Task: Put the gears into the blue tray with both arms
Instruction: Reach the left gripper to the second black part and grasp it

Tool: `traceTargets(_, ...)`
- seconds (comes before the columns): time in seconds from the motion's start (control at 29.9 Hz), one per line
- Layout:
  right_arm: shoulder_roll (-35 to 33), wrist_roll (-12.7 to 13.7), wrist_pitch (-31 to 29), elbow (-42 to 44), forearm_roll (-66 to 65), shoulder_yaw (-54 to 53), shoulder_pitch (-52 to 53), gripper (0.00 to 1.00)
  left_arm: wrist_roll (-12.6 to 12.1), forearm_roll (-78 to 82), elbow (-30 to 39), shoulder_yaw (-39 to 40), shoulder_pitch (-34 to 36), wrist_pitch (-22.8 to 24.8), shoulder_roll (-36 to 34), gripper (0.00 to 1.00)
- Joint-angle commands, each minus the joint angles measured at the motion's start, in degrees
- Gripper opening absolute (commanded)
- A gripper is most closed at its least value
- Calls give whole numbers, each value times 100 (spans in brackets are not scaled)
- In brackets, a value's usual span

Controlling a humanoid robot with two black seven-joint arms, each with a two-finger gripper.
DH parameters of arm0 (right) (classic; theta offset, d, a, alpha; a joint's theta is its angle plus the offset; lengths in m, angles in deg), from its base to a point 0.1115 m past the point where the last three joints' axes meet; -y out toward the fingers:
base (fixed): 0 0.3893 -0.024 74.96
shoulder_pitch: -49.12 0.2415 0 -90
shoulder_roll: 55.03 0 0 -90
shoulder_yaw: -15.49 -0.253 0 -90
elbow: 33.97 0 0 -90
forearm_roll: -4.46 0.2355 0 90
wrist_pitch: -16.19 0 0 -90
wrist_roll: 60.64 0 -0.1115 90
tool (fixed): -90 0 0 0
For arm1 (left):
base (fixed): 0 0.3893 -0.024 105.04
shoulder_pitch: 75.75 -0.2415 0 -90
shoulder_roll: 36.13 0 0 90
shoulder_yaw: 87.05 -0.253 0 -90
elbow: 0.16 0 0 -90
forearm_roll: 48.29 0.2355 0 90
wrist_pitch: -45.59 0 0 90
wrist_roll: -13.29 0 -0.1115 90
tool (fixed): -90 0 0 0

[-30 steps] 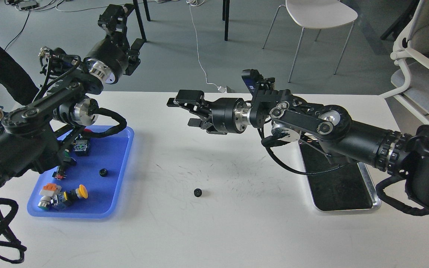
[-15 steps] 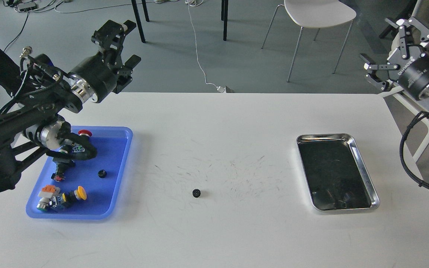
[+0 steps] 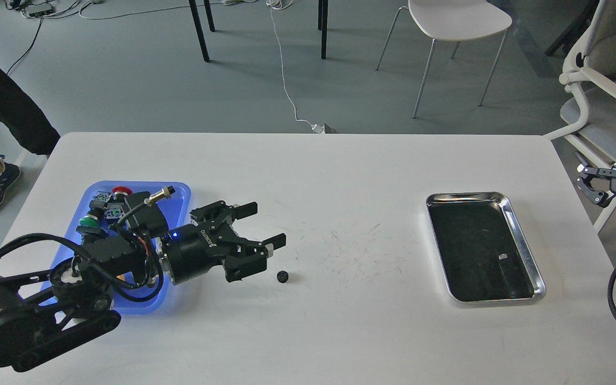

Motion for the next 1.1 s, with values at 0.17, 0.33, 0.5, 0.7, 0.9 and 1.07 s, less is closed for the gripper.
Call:
traceTargets(0.17,103,-1,1,-8,-4,14,-71,94,32,1554,-914,-8,-334,-326,1000,94)
traceTargets(0.33,95,-1,1,-26,-4,13,-141,94,41,1554,-1371,-8,-378,-431,1237,89)
traceTargets(0.5,95,-1,1,-122,-22,40,-176,94,49,1554,-1855,-105,-474,-440,1475,86)
traceTargets(0.7,95,-1,1,-175,-22,40,-229,94,58,1554,-1952,-211,-501,-572,1484,74)
traceTargets(0.9,95,-1,1,-184,-22,40,-247,94,58,1554,-2058,-219,-606,-607,1502,61)
traceTargets(1.07,95,-1,1,-263,-40,49,-247,94,155,1554,-2277,-263,-650,-721,1581,49)
